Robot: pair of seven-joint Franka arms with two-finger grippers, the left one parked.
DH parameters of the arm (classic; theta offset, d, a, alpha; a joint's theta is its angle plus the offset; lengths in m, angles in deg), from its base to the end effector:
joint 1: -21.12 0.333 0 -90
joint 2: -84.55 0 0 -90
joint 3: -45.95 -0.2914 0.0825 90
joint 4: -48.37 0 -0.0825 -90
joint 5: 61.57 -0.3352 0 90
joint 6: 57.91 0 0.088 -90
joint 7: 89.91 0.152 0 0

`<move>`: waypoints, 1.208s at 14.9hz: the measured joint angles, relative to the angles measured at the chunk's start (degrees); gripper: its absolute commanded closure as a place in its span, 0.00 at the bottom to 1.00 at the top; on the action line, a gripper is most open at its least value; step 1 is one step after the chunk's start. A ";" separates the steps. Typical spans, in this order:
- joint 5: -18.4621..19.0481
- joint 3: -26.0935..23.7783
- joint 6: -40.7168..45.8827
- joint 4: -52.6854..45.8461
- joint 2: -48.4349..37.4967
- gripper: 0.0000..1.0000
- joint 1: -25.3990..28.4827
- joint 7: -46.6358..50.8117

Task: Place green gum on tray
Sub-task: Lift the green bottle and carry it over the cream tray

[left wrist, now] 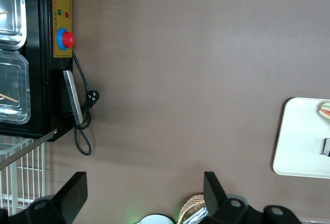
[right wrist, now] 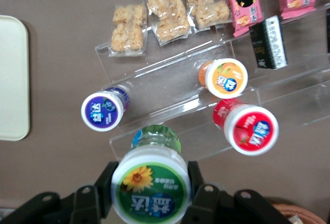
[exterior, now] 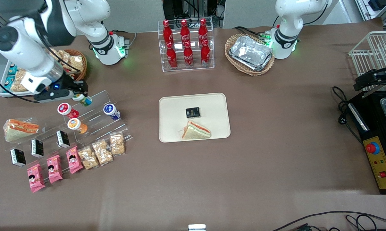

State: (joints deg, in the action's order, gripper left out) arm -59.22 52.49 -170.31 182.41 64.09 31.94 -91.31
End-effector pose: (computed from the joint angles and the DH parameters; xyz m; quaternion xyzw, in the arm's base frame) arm 0.4000 0.0249 0.4216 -0.9981 -0.0614 0.0112 0.0007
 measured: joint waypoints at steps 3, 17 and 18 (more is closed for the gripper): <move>-0.08 -0.09 7.98 -7.19 0.32 0.61 0.03 -0.01; -9.26 -16.03 16.07 -23.52 12.00 0.61 0.72 23.04; -9.49 -18.13 14.47 -23.49 13.07 0.61 0.76 25.97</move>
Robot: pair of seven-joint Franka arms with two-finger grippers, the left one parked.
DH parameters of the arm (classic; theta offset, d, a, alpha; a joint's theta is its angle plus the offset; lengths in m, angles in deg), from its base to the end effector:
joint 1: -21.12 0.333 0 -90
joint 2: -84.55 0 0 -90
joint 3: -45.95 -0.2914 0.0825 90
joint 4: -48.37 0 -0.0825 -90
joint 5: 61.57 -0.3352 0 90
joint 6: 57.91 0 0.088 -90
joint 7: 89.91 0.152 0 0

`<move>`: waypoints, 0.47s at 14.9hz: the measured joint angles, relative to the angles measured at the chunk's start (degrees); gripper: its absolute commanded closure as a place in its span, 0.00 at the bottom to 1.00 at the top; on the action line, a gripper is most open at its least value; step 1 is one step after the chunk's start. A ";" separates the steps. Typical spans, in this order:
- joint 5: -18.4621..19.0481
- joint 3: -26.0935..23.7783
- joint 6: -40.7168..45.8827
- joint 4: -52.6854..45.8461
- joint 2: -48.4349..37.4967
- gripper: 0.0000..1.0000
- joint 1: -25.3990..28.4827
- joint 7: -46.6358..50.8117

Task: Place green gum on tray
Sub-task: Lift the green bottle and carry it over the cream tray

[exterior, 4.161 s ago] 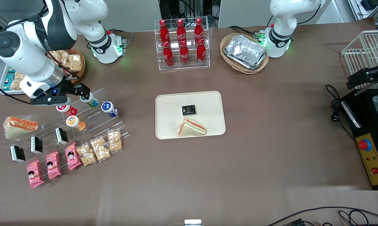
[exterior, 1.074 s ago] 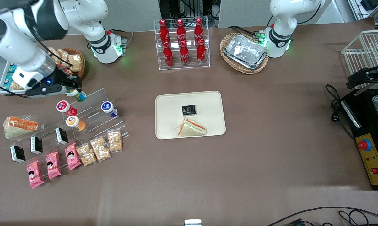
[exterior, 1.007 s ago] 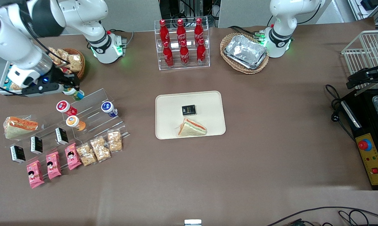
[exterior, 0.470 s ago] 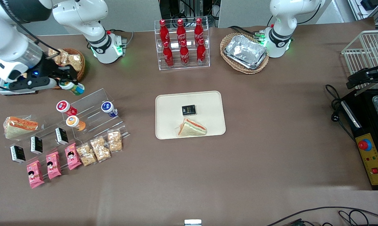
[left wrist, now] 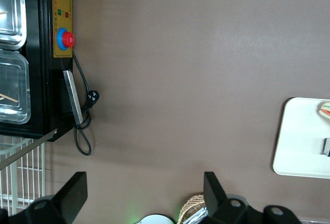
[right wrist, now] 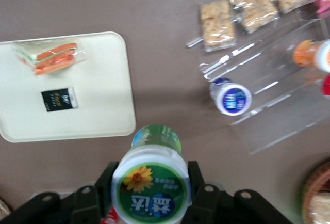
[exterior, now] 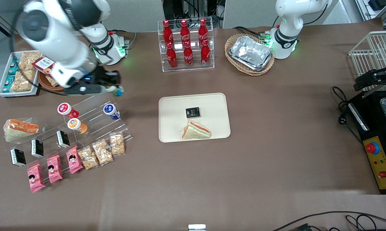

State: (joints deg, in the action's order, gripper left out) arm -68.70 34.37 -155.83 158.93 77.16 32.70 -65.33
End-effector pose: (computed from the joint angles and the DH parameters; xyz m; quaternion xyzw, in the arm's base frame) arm 0.4186 0.2010 0.4765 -0.9974 0.0252 0.0623 0.0252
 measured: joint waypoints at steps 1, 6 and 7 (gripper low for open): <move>-0.08 -2.02 -1.81 0.11 1.17 0.61 0.04 2.64; -0.13 -8.08 -12.26 2.77 8.29 0.61 1.11 10.42; -0.13 -8.10 -14.16 3.53 9.77 0.61 1.83 10.88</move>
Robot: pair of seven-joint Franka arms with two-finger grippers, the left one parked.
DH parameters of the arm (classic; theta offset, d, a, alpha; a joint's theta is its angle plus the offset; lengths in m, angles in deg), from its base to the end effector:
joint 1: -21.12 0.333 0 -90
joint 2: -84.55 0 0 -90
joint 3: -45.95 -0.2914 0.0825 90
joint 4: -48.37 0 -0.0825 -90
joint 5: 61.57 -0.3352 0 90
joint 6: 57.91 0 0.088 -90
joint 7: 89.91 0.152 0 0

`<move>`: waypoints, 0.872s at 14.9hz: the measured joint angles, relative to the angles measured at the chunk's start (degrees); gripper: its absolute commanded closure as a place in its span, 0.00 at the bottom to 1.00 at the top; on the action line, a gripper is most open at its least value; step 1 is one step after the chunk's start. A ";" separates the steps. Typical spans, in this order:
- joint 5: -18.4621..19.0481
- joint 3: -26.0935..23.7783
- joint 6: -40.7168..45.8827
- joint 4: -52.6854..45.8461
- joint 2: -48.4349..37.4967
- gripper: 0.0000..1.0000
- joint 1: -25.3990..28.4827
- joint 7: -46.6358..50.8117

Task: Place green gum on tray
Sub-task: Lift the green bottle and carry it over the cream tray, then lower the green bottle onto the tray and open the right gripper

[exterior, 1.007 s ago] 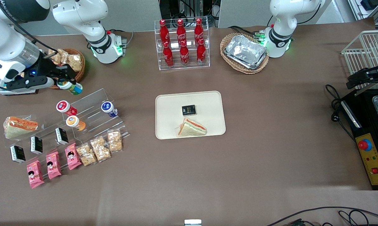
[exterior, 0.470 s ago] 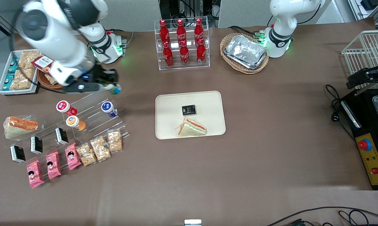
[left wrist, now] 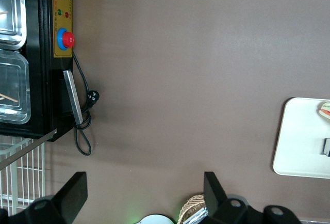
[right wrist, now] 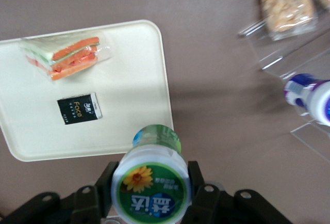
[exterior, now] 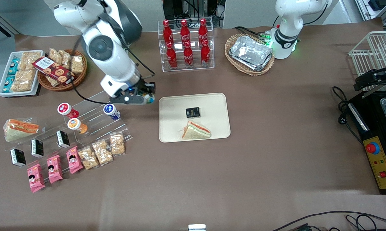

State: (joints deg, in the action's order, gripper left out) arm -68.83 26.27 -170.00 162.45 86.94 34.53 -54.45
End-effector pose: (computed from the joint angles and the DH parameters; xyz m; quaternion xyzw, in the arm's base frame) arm 0.4185 0.2879 0.3891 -0.9961 0.0465 0.0671 0.0326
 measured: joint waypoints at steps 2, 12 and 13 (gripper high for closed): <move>0.20 0.00 -4.52 1.68 3.01 0.61 1.53 1.66; 4.91 0.10 -24.87 11.60 10.92 0.61 5.79 7.17; 4.97 0.11 -25.58 12.16 11.22 0.61 5.80 7.17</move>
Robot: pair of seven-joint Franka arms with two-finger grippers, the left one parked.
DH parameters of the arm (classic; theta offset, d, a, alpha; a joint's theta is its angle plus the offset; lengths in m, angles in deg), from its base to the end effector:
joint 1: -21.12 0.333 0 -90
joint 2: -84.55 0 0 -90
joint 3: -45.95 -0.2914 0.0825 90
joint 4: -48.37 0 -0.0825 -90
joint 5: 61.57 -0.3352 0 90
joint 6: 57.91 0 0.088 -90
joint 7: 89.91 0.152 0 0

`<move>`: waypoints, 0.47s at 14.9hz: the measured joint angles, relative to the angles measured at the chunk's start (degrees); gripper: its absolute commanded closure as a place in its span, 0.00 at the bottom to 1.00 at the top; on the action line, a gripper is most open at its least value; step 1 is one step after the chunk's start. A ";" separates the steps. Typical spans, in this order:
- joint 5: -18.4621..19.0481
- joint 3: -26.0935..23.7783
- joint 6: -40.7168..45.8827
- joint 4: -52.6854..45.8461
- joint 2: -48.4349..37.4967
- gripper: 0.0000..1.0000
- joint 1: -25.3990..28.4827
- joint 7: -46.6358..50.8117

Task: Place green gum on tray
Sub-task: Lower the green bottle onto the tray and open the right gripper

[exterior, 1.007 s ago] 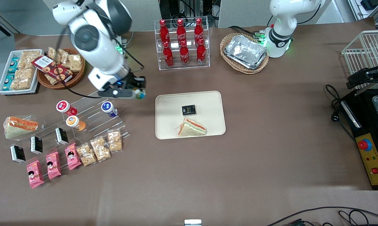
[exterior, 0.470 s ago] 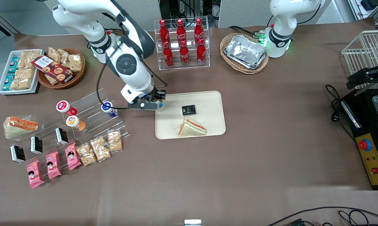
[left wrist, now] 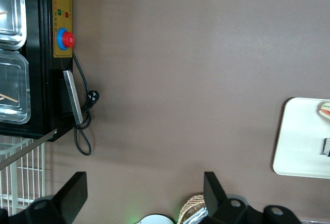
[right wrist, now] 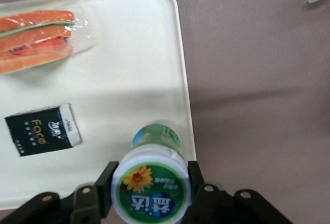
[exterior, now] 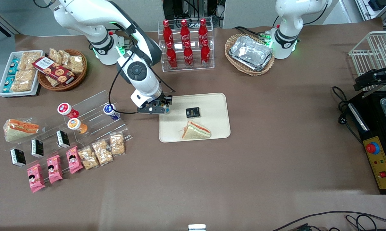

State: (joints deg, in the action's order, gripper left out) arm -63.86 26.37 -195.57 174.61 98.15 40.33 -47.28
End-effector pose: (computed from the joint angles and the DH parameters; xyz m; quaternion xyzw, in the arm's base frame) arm 0.3962 0.3234 0.2458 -0.9972 0.0523 0.0441 0.0317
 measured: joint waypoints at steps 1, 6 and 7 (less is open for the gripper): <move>0.03 0.00 -0.53 0.32 0.33 0.61 0.00 0.00; 0.14 -0.05 -5.19 1.50 3.02 0.60 0.60 0.90; 0.23 -0.06 -5.72 1.58 3.49 0.59 0.96 1.14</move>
State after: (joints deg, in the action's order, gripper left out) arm -63.63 26.32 -201.29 176.19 101.64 41.29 -46.14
